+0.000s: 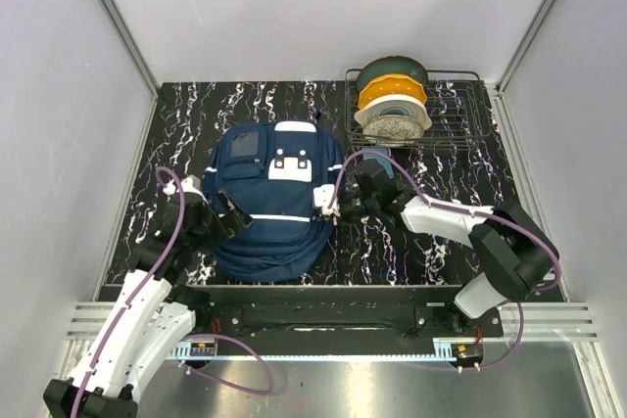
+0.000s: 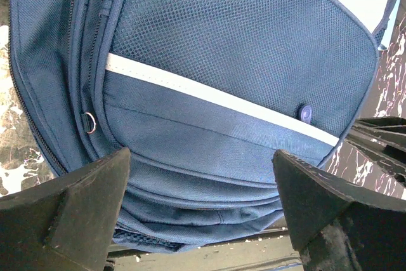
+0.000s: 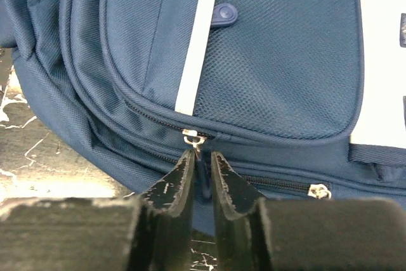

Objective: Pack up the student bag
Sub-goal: Zip the student bag at the center of the board.

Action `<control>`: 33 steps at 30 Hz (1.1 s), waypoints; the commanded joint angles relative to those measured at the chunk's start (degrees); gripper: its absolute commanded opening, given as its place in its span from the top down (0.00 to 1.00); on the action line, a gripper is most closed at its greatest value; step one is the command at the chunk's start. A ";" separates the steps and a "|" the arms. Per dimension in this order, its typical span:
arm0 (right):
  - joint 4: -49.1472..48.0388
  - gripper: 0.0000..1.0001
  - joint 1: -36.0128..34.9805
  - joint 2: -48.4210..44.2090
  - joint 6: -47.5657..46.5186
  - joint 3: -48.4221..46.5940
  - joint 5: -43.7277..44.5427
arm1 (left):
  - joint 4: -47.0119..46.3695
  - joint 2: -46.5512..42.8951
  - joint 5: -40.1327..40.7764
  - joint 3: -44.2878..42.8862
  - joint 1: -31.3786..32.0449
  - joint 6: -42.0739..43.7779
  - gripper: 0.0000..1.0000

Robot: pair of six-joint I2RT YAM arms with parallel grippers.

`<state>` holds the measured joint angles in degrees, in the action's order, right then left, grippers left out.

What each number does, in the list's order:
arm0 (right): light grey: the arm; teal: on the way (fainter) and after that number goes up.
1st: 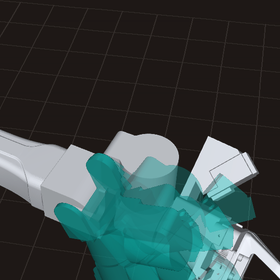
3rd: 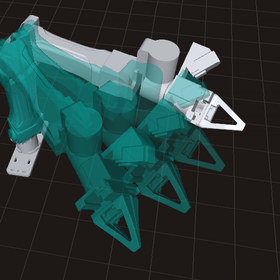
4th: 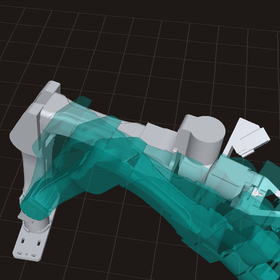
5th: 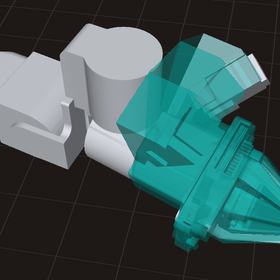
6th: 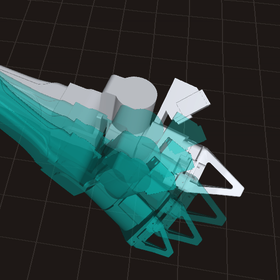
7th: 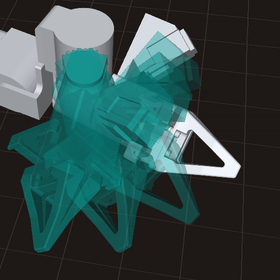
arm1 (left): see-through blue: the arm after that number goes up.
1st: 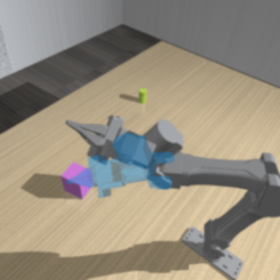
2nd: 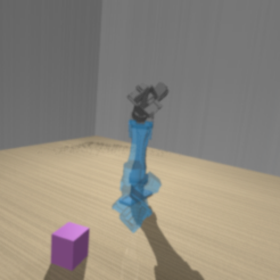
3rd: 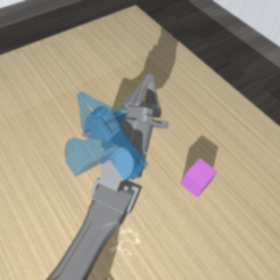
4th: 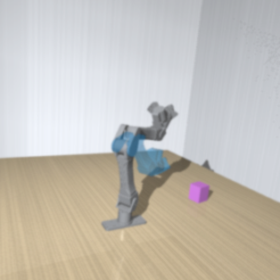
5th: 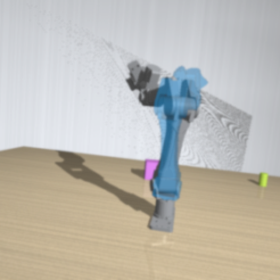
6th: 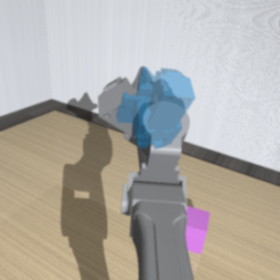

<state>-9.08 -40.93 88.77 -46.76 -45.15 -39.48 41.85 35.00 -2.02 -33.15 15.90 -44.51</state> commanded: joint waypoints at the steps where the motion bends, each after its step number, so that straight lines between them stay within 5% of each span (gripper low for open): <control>1: 1.88 0.85 -1.35 1.05 -0.17 -0.56 0.72 | -3.52 0.33 -1.41 0.54 -0.43 0.13 0.01; 4: 1.96 1.00 -1.79 0.53 0.44 -0.29 1.34 | -3.88 0.59 -1.41 1.06 -0.43 -0.14 0.01; 17: -0.59 1.00 -11.18 -9.05 14.41 1.29 10.65 | -11.77 1.56 -6.76 6.77 -0.61 -2.77 0.01; 33: -0.57 1.00 -25.60 -1.32 30.22 -3.90 37.18 | -17.76 2.62 -10.99 8.36 -0.52 -4.44 0.01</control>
<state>-6.11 -63.51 85.69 -23.03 -46.09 -9.54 30.89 38.30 -6.87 -25.23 15.16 -46.78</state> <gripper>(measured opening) 0.020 0.988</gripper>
